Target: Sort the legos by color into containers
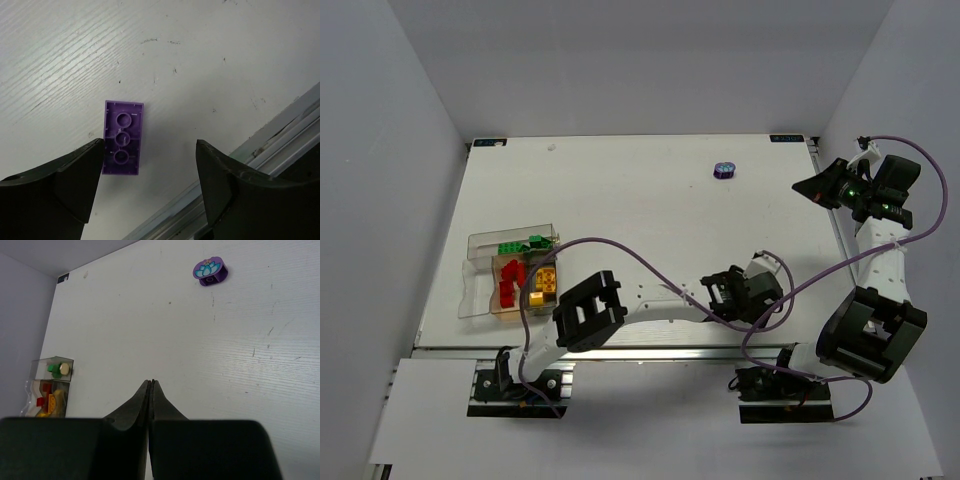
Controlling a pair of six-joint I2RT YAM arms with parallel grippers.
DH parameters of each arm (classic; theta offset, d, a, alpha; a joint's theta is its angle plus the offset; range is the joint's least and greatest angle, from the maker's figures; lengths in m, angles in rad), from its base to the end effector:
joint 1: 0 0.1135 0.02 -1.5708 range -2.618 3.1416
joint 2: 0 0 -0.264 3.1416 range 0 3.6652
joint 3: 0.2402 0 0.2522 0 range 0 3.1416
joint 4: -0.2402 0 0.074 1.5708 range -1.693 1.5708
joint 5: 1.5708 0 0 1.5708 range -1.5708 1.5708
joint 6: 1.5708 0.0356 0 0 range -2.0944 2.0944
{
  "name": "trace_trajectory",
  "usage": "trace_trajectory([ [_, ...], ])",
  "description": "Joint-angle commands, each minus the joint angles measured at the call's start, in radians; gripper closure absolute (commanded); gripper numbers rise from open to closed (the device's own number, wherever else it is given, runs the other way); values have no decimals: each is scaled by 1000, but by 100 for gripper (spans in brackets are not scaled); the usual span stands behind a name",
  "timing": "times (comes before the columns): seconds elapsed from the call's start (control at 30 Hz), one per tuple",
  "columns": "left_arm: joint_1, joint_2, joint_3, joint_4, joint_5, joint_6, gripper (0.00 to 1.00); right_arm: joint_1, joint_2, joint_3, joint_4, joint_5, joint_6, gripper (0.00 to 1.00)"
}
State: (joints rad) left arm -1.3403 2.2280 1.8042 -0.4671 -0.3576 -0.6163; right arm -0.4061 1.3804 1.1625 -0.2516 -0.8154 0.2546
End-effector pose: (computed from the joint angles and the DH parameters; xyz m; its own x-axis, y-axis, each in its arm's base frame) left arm 0.1256 -0.4807 0.1930 -0.6430 0.3703 -0.6704 0.6005 0.7871 -0.1413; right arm 0.2950 -0.0986 0.3338 -0.4842 0.3962 -0.7801 -0.2104 0.8127 0.5434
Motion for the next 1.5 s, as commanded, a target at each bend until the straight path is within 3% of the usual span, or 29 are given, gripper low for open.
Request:
trace_trajectory([
  [0.0, -5, 25, 50, -41, 3, 44, 17, -7, -24, -6, 35, -25, 3, 100],
  [0.3, -5, 65, 73, -81, -55, 81, 17, -10, -18, -7, 38, -34, 5, 100],
  [0.37, -5, 67, 66, -73, -57, 86, 22, -11, -18, -7, 38, -34, 8, 100],
  [0.5, -5, 67, 55, -68, -60, 84, 61, -14, -14, -7, 40, -36, 8, 100],
  [0.8, 32, -65, -37, -133, -194, 9, 100, -14, -21, -14, 41, -39, -12, 100],
  [0.9, 104, -215, -182, -191, -271, -110, 100, -16, -15, -14, 34, -45, -34, 95],
  [0.93, 160, -267, -294, -200, -271, -132, 100, -14, -12, -14, 32, -59, -35, 93],
  [1.1, 361, -755, -678, -206, -288, -267, 100, -8, 14, -15, 26, -85, -38, 90],
  [1.13, 392, -818, -750, -270, -337, -298, 100, -8, 16, -15, 28, -85, -37, 90],
  [1.2, 467, -966, -790, -347, -398, -365, 100, -5, 22, -14, 29, -87, -37, 90],
  [1.3, 549, -1057, -818, -543, -498, -436, 100, -3, 26, -18, 28, -91, -37, 90],
  [1.47, 760, -1070, -879, -613, -572, -465, 100, -3, 26, -20, 31, -96, -31, 91],
])
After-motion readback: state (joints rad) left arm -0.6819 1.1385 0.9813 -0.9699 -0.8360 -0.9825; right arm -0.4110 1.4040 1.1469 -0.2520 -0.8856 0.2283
